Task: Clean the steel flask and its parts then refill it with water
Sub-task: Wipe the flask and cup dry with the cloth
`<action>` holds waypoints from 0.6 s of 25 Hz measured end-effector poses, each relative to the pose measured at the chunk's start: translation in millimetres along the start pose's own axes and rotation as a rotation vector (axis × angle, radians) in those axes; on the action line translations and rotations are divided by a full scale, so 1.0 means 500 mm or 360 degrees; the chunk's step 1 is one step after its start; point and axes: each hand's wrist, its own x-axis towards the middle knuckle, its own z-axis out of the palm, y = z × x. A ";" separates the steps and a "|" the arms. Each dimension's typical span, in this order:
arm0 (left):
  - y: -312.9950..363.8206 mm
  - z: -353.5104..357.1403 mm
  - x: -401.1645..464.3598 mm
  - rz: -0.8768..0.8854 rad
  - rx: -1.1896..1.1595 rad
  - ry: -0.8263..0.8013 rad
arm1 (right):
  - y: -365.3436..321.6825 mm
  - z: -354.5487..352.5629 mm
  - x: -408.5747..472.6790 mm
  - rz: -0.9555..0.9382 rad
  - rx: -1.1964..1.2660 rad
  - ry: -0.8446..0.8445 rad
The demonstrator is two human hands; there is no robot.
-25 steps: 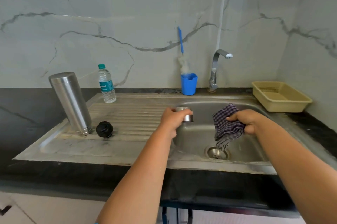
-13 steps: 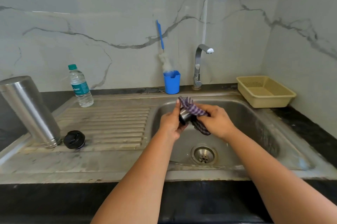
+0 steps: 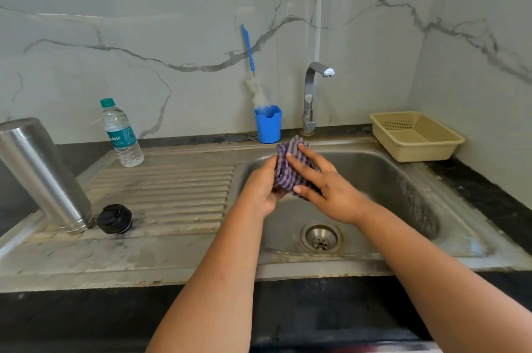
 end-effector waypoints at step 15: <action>-0.013 0.009 -0.014 -0.0020 -0.0232 -0.0018 | 0.013 -0.034 0.006 0.0183 0.0333 0.0167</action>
